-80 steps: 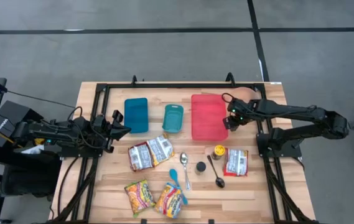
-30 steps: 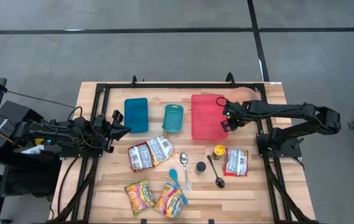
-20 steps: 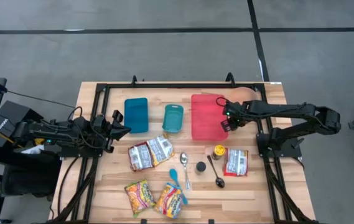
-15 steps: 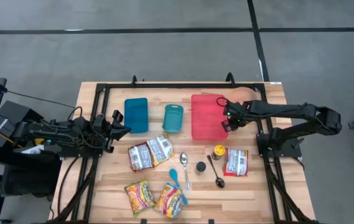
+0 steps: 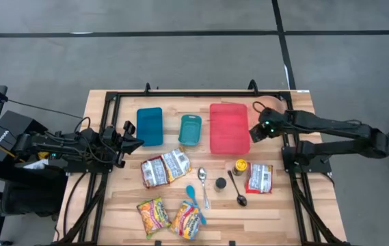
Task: Pick & Place Food Item
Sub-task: Put the black spice can into the blue bin
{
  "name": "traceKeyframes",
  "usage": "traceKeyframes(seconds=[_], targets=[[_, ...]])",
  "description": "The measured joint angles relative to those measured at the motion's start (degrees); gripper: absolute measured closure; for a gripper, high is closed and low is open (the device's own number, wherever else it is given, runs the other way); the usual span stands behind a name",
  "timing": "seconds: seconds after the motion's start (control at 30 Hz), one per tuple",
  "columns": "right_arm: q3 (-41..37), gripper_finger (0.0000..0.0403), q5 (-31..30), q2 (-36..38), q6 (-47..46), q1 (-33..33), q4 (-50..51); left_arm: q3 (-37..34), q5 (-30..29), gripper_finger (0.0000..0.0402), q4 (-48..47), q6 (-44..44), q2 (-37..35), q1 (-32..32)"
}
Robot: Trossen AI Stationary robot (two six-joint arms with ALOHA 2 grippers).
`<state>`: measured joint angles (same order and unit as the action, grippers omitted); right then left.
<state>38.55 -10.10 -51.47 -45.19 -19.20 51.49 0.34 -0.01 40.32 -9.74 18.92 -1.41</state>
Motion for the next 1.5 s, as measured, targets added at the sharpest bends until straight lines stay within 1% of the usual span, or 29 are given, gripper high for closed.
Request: traceKeyframes(seconds=[0.1, 0.17, 0.33, 0.4, 0.53, 0.57, 0.7, 0.83, 0.9, 1.0, 1.13, 1.37, 1.5], targets=[[0.0, 0.0281, 0.2, 4.8, -0.5, 1.7, -1.0, 0.0, 0.0, 0.0402, 0.0, 0.0, 0.0, 0.0], [0.0, 0.028, 0.1, 7.9, -1.2, 3.0, -2.5, 0.0, 0.0, 0.0402, 0.0, 0.0, 0.0, 0.0], [0.0, 0.0255, -0.3, 14.1, -0.5, 6.3, -11.5, 0.0, 0.0, 0.0402, 0.0, -0.2, 0.0, 0.0], [0.0, 0.0257, -0.3, 15.4, 0.6, 7.5, -15.2, 0.0, 0.0, 0.0402, 0.0, -0.2, 0.0, 0.0], [0.0, 0.0281, -0.4, 15.9, 4.8, 10.2, -24.4, 0.0, 0.0, 0.0402, 0.4, -0.2, 0.0, 0.0], [0.0, 0.0282, -0.4, 15.7, 5.9, 10.8, -27.1, 0.0, 0.0, 0.0402, 0.8, -0.2, 0.0, 0.0], [0.1, 0.0279, -0.4, 12.2, 8.8, 12.6, -38.0, 0.0, 0.0, 0.0402, 2.6, -0.3, 0.0, 0.0], [0.1, 0.026, -0.4, 5.9, 12.5, 13.3, -46.3, 0.0, -1.9, 0.0402, 3.4, -3.5, 1.7, 0.0], [0.1, 0.0264, -0.4, 2.1, 14.0, 13.1, -50.0, 0.0, -3.1, 0.0402, 3.5, -4.4, 3.4, 0.0], [0.1, 0.0283, -0.3, -3.4, 15.8, 13.1, -57.3, 0.0, -5.0, 0.0402, 4.6, -4.7, 6.3, 0.0], [0.1, 0.0283, 1.2, -9.9, 17.2, 13.0, -66.3, 0.0, -7.2, 0.0402, 8.0, -4.7, 10.5, 0.0], [0.1, 0.0269, 1.5, -17.4, 20.4, 13.0, -74.2, 0.0, -7.2, 0.0402, 14.6, -4.7, 17.7, 0.0], [0.1, 0.0282, 1.7, -19.5, 21.7, 13.2, -77.3, 0.0, -7.2, 0.0402, 17.5, -4.7, 20.4, 0.0]])
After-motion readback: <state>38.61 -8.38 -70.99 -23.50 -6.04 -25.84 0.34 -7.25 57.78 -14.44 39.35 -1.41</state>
